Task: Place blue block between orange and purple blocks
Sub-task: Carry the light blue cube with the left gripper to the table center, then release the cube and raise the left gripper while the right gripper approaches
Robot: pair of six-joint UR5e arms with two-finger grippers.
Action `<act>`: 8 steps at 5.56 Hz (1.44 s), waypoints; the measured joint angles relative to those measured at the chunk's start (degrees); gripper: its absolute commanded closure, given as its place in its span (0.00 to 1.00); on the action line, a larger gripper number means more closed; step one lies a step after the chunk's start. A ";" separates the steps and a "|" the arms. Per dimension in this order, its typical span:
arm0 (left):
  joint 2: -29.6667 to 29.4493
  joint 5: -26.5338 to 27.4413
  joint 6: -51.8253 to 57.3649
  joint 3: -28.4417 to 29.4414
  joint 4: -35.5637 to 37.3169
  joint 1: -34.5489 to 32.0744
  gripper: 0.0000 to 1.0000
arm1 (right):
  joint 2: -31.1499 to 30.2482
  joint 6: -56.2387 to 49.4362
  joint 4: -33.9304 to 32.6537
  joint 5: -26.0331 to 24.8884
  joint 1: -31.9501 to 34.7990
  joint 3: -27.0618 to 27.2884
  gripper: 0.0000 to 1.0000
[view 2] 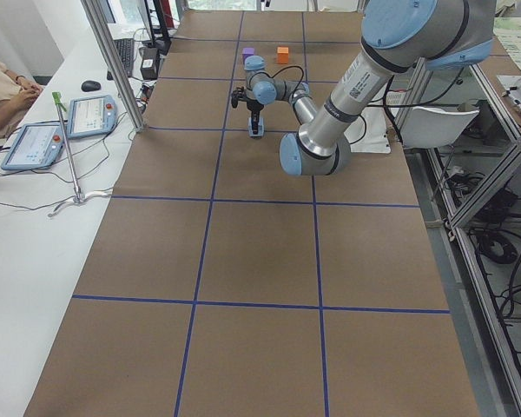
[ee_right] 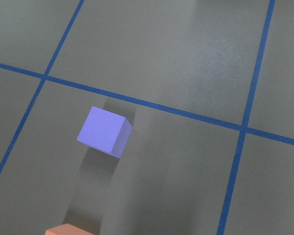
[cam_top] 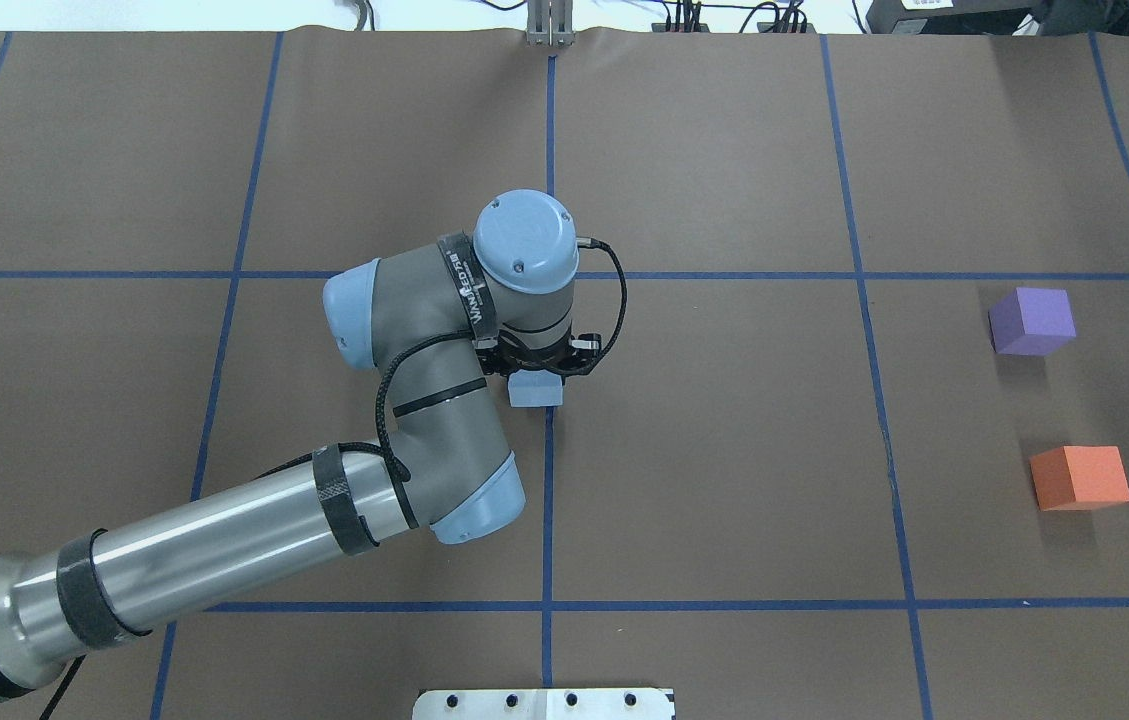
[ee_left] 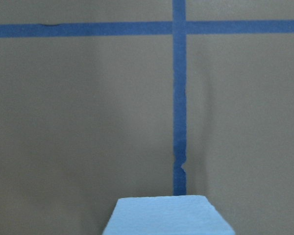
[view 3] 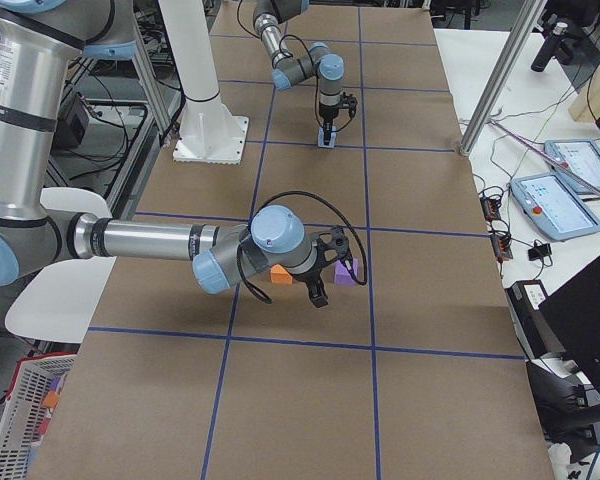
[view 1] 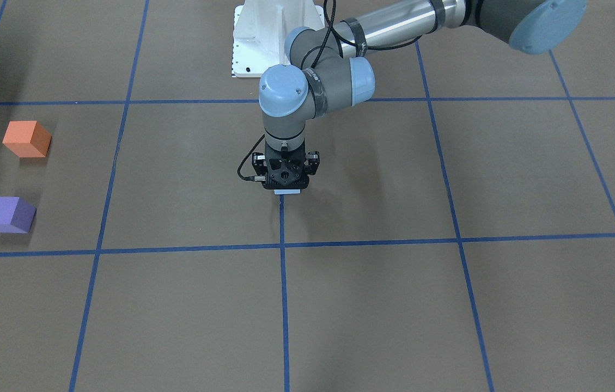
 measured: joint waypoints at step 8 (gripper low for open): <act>27.82 -13.41 43.62 -25.47 19.54 -35.27 0.00 | 40.88 43.78 -19.33 -16.13 -36.64 6.07 0.01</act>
